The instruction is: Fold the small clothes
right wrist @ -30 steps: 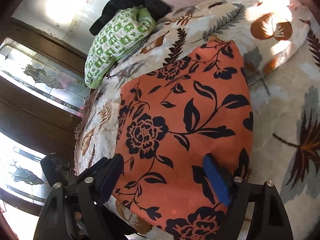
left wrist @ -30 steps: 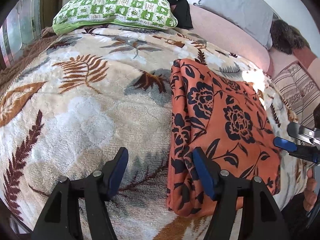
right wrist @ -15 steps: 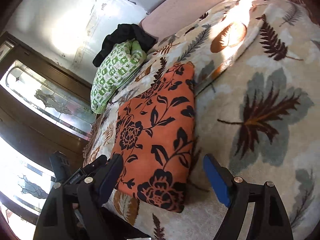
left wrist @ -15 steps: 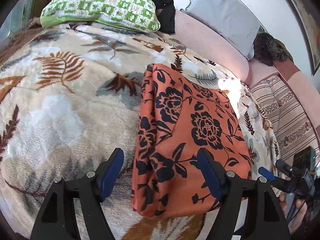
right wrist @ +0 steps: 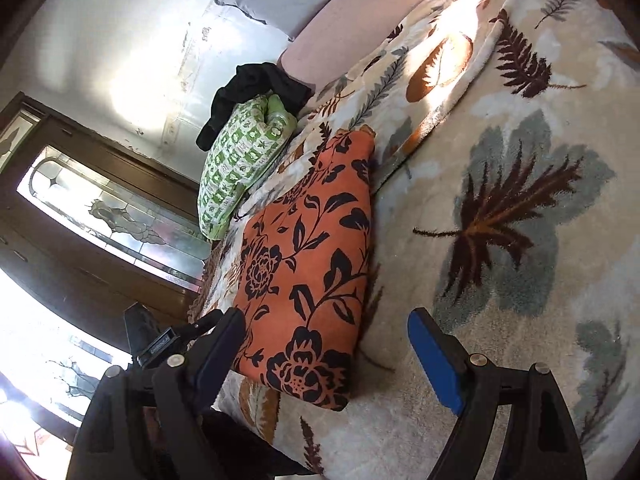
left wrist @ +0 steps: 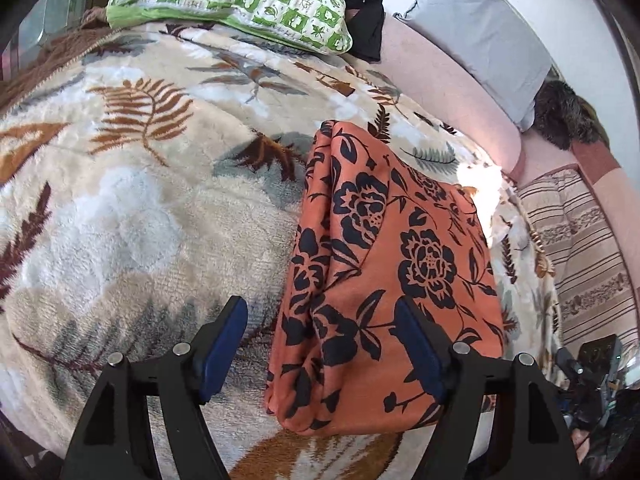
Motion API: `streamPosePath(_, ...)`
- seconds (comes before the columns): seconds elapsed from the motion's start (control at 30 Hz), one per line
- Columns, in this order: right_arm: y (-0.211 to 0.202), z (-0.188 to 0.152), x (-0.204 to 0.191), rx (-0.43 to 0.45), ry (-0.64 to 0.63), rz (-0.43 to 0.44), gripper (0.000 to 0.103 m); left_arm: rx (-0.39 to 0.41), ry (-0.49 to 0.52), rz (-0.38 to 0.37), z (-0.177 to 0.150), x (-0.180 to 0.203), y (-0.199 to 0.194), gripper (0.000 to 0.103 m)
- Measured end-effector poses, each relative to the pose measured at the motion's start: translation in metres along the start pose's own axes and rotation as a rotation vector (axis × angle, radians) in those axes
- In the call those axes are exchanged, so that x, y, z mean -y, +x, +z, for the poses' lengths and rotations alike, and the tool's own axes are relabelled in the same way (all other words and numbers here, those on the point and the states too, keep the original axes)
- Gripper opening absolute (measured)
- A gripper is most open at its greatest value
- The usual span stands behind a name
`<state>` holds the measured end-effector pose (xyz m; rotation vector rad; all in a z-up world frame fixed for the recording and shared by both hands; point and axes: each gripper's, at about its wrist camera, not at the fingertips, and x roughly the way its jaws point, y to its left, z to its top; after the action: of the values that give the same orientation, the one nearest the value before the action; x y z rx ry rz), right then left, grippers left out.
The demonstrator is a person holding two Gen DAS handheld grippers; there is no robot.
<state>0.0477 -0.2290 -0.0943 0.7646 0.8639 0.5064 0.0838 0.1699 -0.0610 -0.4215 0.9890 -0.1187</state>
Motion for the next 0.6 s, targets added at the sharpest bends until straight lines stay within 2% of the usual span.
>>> streamPosePath(0.27, 0.003, -0.003, -0.005, -0.008, -0.010, -0.040, 0.086, 0.048, 0.153, 0.180, 0.002, 0.025, -0.005, 0.076)
streamPosePath(0.6, 0.020, 0.000, -0.024, -0.052, -0.046, -0.079, 0.086, 0.058, 0.210, 0.154, 0.013, 0.028, -0.007, 0.076)
